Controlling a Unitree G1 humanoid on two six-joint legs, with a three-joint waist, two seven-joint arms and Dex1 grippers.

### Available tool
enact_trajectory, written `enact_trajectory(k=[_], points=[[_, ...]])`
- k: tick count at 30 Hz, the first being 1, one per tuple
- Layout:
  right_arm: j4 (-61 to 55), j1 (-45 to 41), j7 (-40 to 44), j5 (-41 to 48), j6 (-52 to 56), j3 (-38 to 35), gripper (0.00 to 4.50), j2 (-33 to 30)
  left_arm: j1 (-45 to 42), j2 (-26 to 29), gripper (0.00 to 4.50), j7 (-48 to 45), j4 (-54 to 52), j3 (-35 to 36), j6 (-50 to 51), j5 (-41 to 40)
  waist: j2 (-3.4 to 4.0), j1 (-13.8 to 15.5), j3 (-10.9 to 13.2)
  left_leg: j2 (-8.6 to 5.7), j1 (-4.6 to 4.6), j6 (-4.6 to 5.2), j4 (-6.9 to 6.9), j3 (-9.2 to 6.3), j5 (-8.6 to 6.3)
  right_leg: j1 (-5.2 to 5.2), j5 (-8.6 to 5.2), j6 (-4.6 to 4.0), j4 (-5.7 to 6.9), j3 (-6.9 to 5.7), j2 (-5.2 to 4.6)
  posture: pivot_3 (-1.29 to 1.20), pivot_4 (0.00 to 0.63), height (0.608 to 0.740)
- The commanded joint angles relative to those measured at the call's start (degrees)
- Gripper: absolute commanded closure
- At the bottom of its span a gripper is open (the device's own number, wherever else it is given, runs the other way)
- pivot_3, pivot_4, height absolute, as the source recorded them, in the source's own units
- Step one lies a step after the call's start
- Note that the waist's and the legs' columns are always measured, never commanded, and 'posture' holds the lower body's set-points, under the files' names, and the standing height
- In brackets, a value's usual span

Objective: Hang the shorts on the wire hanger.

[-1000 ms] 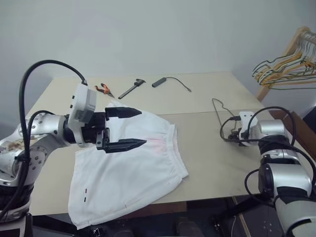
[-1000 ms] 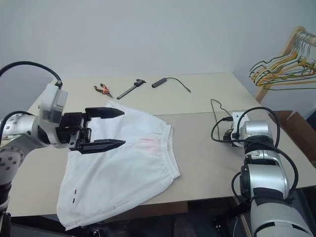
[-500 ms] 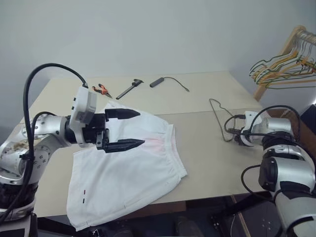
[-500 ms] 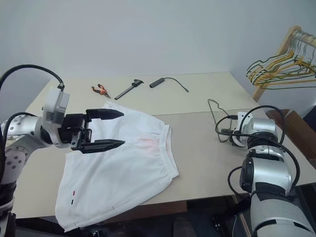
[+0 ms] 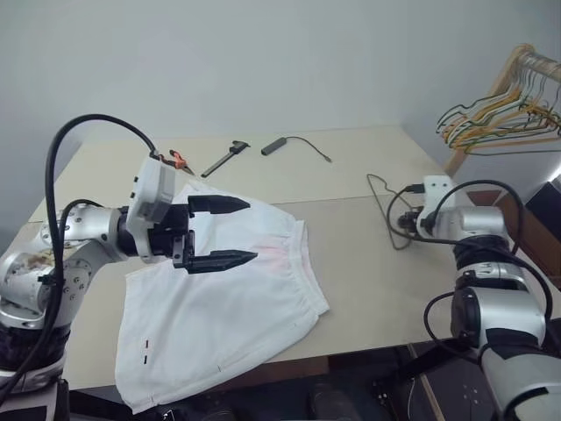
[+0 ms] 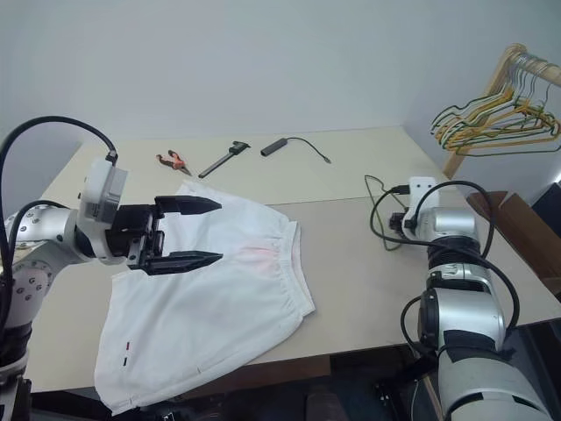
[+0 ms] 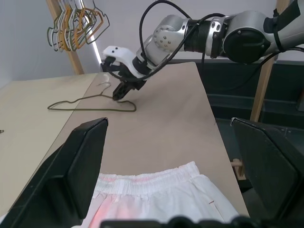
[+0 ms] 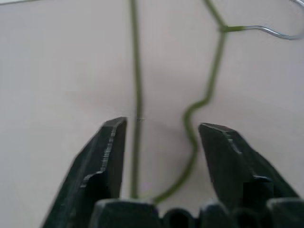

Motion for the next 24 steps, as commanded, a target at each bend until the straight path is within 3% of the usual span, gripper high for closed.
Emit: enact_trajectory(k=[1, 12, 15, 23, 24], points=[[1.70, -1.01, 2.82, -1.21, -4.67, 1.77, 0.76, -0.31, -0.06, -0.11, 0.00, 0.95, -1.76, 1.86, -0.81, -0.24, 0.00, 0.29, 0.00, -0.01, -0.02, 0.00, 0.00, -0.02, 0.00, 0.00, 0.00, 0.01, -0.01, -0.01, 0.00, -0.01, 0.000, 0.740], [10.08, -2.78, 9.82, -3.87, -3.67, 6.81, 0.76, 0.35, 0.30, 0.46, 0.00, 1.25, -2.66, 1.91, -0.56, -0.23, 0.00, 0.84, 0.00, -0.01, 0.01, 0.00, 0.01, -0.01, 0.00, 0.02, 0.01, 0.01, 0.00, -0.01, 0.00, 0.00, 0.000, 0.740], [12.55, -3.55, 10.06, -3.96, -3.13, 6.67, 1.60, 0.65, 0.19, 0.53, 0.00, 1.15, -2.75, 1.85, -0.51, -0.25, 0.00, 0.85, 0.00, 0.00, 0.12, 0.00, 0.00, -0.01, 0.00, 0.11, 0.01, 0.00, 0.00, -0.01, 0.01, 0.00, 0.000, 0.740], [14.35, -4.93, 10.29, -4.47, -1.39, 6.67, 4.40, 0.64, 0.28, 0.64, 0.00, 1.45, -3.10, 2.19, -0.35, -0.38, 0.01, 0.93, 0.00, 0.00, 0.55, 0.00, -0.01, -0.15, 0.00, 0.73, 0.00, 0.01, -0.15, -0.14, 0.01, 0.00, 0.000, 0.740], [14.15, -4.96, 10.32, -4.59, -1.10, 6.73, 4.48, 0.60, 0.29, 0.58, 0.00, 1.51, -3.12, 2.20, -0.38, -0.35, 0.01, 0.93, 0.00, 0.00, 0.56, 0.00, -0.02, -0.17, 0.00, 0.73, 0.00, 0.00, -0.15, -0.14, 0.02, 0.00, 0.000, 0.740]])
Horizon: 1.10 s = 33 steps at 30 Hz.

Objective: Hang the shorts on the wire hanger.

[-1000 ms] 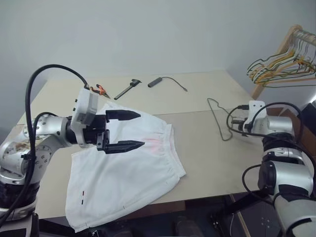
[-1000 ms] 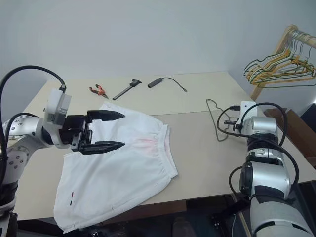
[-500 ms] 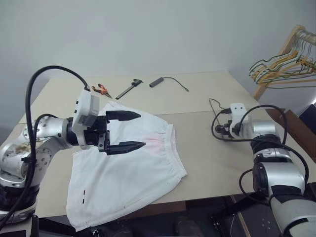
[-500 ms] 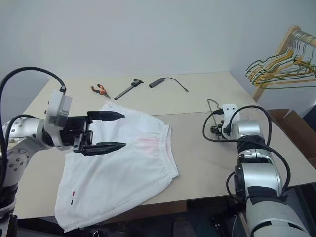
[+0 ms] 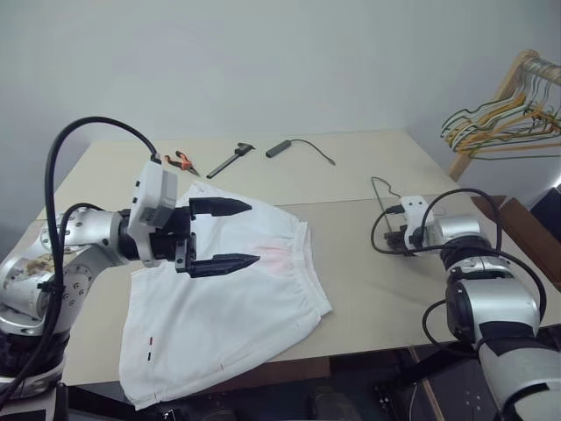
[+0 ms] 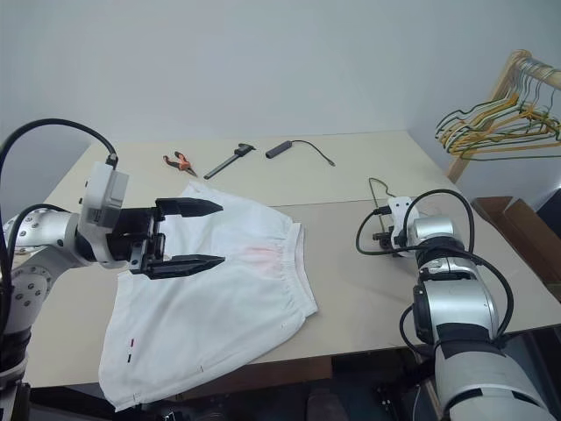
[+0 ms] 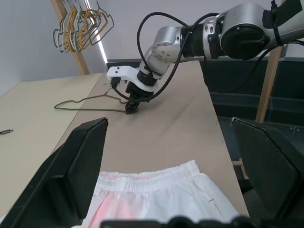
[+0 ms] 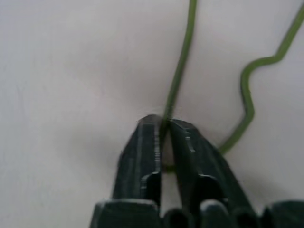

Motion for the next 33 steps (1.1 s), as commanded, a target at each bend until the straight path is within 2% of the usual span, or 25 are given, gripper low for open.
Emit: enact_trajectory(k=[1, 6, 10, 13, 16, 19, 22, 27, 33], points=[[-0.29, -1.00, 0.63, -0.36, 1.68, 0.18, 4.48, 0.00, -0.45, 0.42, 0.00, 0.51, -1.33, 1.76, -0.53, -0.33, 0.00, 0.00, 0.00, 0.00, 0.00, 0.00, 0.00, -0.02, 0.00, 0.00, 0.00, 0.00, 0.00, -0.01, 0.00, 0.00, 0.000, 0.740], [-3.93, -0.17, -0.85, -1.11, 1.67, 0.50, 4.48, -0.45, -0.87, -0.56, 0.00, 1.42, -1.01, 0.95, -0.91, 0.14, 0.00, 0.03, 0.00, 0.00, -0.03, 0.00, 0.00, -0.05, 0.00, 0.00, 0.00, 0.00, -0.02, -0.02, 0.00, -0.02, 0.000, 0.740], [-19.52, 6.80, -1.29, -2.16, -5.63, 1.54, 4.48, -1.75, -2.34, -2.41, 0.00, 4.37, 0.05, 0.41, -0.45, 0.75, 0.03, 0.12, 0.02, -0.01, -0.08, 0.00, 0.00, -0.08, 0.00, -0.02, 0.00, 0.01, -0.04, -0.04, -0.01, -0.03, 0.000, 0.740], [-39.87, 19.27, -1.90, -5.95, -21.26, 4.33, 4.48, -5.02, -5.86, -4.38, 0.00, 8.99, 2.72, 0.20, 2.12, 0.48, 0.08, 0.79, 0.05, -0.08, -0.23, -0.01, 0.00, -0.31, 0.00, -0.03, -0.06, 0.10, -0.10, -0.02, 0.01, -0.05, 0.000, 0.740], [-48.62, 27.82, -6.39, -13.67, -42.80, 7.87, 4.48, -10.76, -9.46, -4.85, 0.00, 10.37, 6.13, -0.44, 3.45, 1.27, 0.18, 1.11, 0.12, -0.16, -0.29, -0.01, -0.03, -0.33, 0.00, -0.08, -0.10, 0.18, -0.12, 0.03, -0.01, -0.07, 0.000, 0.740], [-50.32, 31.15, -11.17, -20.29, -58.72, 10.06, 4.48, -15.94, -12.77, -4.61, 0.00, 9.33, 10.45, -0.88, 3.94, 2.04, 0.19, 0.66, 0.13, -0.18, -0.27, -0.01, -0.02, -0.30, 0.00, -0.06, -0.11, 0.19, -0.17, 0.04, -0.02, -0.08, 0.000, 0.740], [-49.33, 31.21, -20.46, -30.17, -71.34, 12.01, 4.48, -20.66, -16.59, -4.61, 0.00, 8.17, 15.90, -1.73, 3.91, 3.85, 0.16, -0.06, 0.14, -0.18, -0.19, -0.02, 0.02, -0.28, 0.01, -0.01, -0.13, 0.22, -0.14, 0.07, -0.02, -0.10, 0.000, 0.740], [-46.06, 28.98, -33.20, -40.92, -82.31, 13.14, 4.48, -24.12, -21.53, -4.62, 0.00, 5.36, 23.95, -3.58, 4.13, 6.73, 0.15, -1.09, 0.15, -0.17, -0.11, -0.03, 0.03, -0.27, 0.02, 0.04, -0.14, 0.22, -0.12, 0.12, -0.01, -0.12, 0.000, 0.740], [-45.27, 27.01, -36.55, -43.23, -89.88, 12.80, 4.48, -25.72, -23.91, -2.88, 0.00, -2.76, 32.18, -7.66, 2.48, 11.60, 0.14, -2.19, 0.15, -0.19, -0.13, -0.03, -0.01, -0.28, 0.02, 0.04, -0.12, 0.19, -0.21, 0.14, -0.04, -0.13, 0.000, 0.740]])
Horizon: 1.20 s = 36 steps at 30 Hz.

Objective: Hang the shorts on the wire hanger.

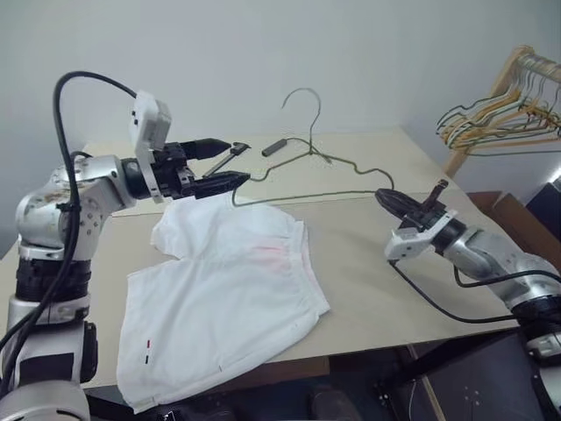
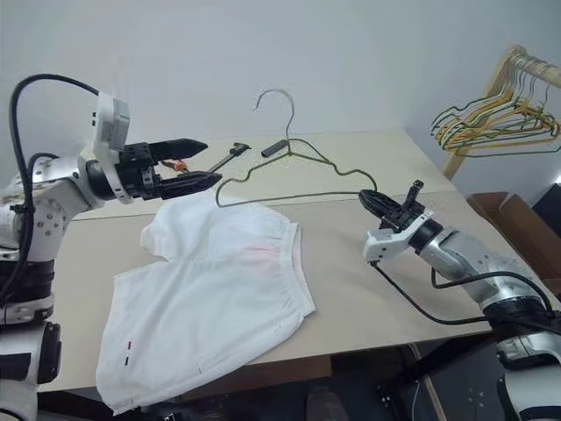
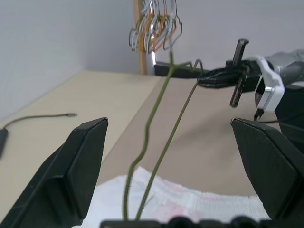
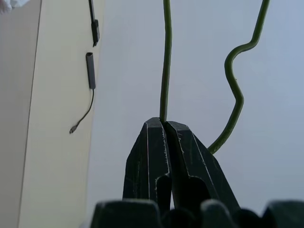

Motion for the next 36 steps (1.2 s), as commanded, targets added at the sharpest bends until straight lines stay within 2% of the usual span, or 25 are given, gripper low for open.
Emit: enact_trajectory(k=[1, 6, 11, 14, 26, 30, 33, 36], points=[[-1.49, -2.67, -1.10, 1.06, -3.76, -1.78, 4.48, -0.97, -2.73, 1.21, 0.00, -5.92, 3.95, -2.25, -2.25, 3.29, 0.00, -0.48, 0.00, 0.00, 0.00, 0.00, 0.00, 0.00, 0.00, 0.00, 0.00, 0.00, -0.01, 0.00, 0.00, -0.13, 0.000, 0.740], [-1.88, -4.34, 0.56, 1.94, -5.49, -2.09, 4.48, -0.73, -3.57, 1.14, 0.00, -13.59, 7.04, -5.92, -5.11, 7.20, -0.01, -1.26, 0.01, 0.00, 0.00, 0.00, 0.00, -0.01, 0.00, 0.02, 0.01, 0.00, -0.01, 0.00, -0.01, -0.13, 0.000, 0.740], [-1.78, -5.98, 1.84, 2.69, -6.59, -2.15, 4.48, -0.38, -4.83, -0.71, 0.00, -16.62, 9.77, -8.54, -6.56, 10.55, -0.01, -1.28, 0.01, 0.01, 0.00, 0.01, 0.02, -0.02, 0.00, 0.02, 0.01, 0.00, 0.03, 0.00, 0.00, -0.13, 0.000, 0.740], [-1.51, -6.81, 2.35, 2.73, -7.05, -2.27, 4.50, -0.26, -4.26, -0.95, 0.57, -17.45, 9.95, -10.43, -9.04, 13.64, -0.01, -1.32, 0.01, 0.01, 0.00, 0.01, 0.02, -0.02, 0.00, 0.02, 0.01, 0.00, 0.03, 0.01, 0.00, -0.13, 0.000, 0.740], [-1.50, -8.57, 3.95, 3.58, -7.04, -2.68, 4.50, 0.16, -3.21, -2.53, 4.48, -17.08, 10.22, -8.62, -9.36, 15.04, -0.01, -1.31, 0.01, 0.01, 0.01, 0.02, 0.04, -0.03, 0.00, 0.01, 0.01, -0.01, 0.08, 0.03, -0.01, -0.12, 0.000, 0.740], [-1.65, -8.76, 6.24, 5.43, -7.26, -2.39, 4.50, 0.44, -2.90, -2.92, 4.48, -15.18, 9.50, -8.16, -8.94, 15.73, -0.01, -1.26, 0.01, 0.01, 0.01, 0.02, 0.04, -0.04, 0.00, 0.02, 0.01, -0.01, 0.09, 0.03, -0.01, -0.12, 0.000, 0.740], [-1.89, -9.00, 8.44, 6.63, -8.22, -2.00, 3.71, 0.29, -2.12, -2.67, 4.50, -14.28, 9.00, -7.02, -8.04, 15.03, -0.01, -1.27, 0.01, 0.00, 0.01, 0.02, 0.05, -0.04, 0.00, 0.02, 0.02, 0.00, 0.09, 0.03, -0.01, -0.12, 0.000, 0.740], [-2.20, -9.21, 10.74, 8.64, -9.85, -1.86, 2.72, 0.11, -0.29, -1.27, 4.50, -13.98, 6.42, -5.83, -5.94, 13.83, -0.01, -1.41, 0.01, 0.01, 0.02, 0.02, 0.04, -0.04, 0.00, 0.01, 0.02, 0.00, 0.12, 0.04, 0.00, -0.11, 0.000, 0.740]])
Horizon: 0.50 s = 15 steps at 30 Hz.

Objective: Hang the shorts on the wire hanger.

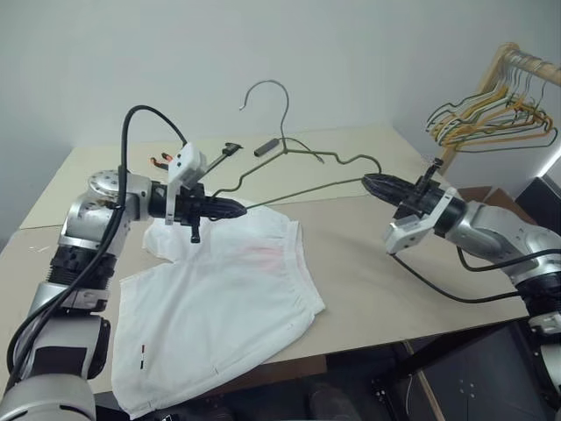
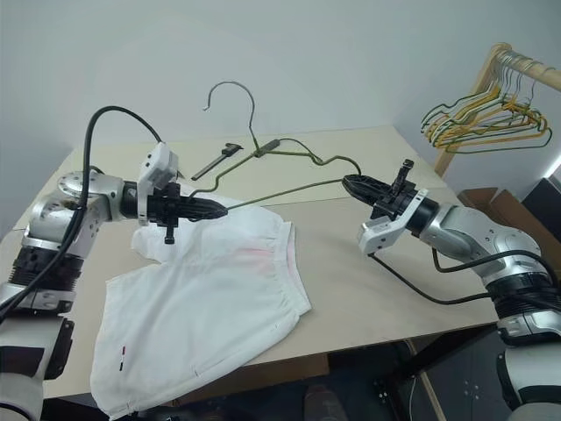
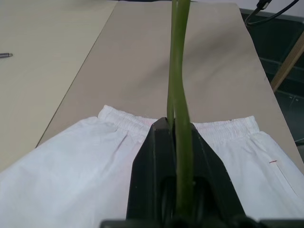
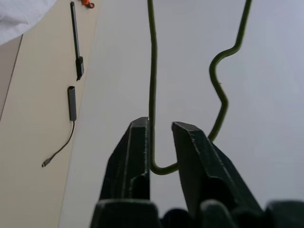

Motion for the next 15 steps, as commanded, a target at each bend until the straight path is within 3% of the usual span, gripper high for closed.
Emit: enact_trajectory(k=[1, 8, 11, 15], points=[[-1.58, -1.97, 2.81, 4.39, -2.57, -1.27, 2.35, -0.50, 1.50, 2.16, 4.50, 0.37, -4.89, 3.33, 2.07, -1.68, 0.00, -0.05, 0.00, 0.00, 0.00, 0.00, 0.00, 0.00, 0.00, -0.01, 0.00, 0.00, 0.01, 0.01, 0.00, -0.08, 0.000, 0.740], [-1.99, -1.39, 13.61, 14.11, -5.80, 0.76, 0.03, -1.32, 5.35, 5.16, 4.50, 2.52, -10.60, 6.06, 4.22, -1.64, -0.02, 1.13, 0.01, 0.00, 0.02, 0.00, 0.03, -0.03, 0.00, 0.02, 0.00, 0.00, 0.05, 0.00, 0.00, -0.02, 0.000, 0.740], [-3.91, -0.23, 20.43, 21.65, -4.52, 1.65, 0.03, -2.04, 6.09, 5.45, 4.50, 4.48, -12.28, 6.95, 5.63, -1.47, -0.02, 1.99, 0.01, 0.00, 0.04, 0.01, 0.02, -0.02, 0.00, 0.03, 0.00, -0.01, 0.06, 0.00, 0.00, -0.02, 0.000, 0.740], [-10.09, 3.69, 34.34, 39.11, 5.25, 2.66, 0.03, -3.83, 7.46, 6.64, 4.50, 4.98, -14.41, 6.83, 4.85, -0.47, -0.02, 3.52, 0.01, 0.01, 0.03, 0.01, 0.01, -0.03, 0.00, 0.03, 0.00, -0.01, 0.04, -0.02, 0.01, 0.00, 0.000, 0.740]])
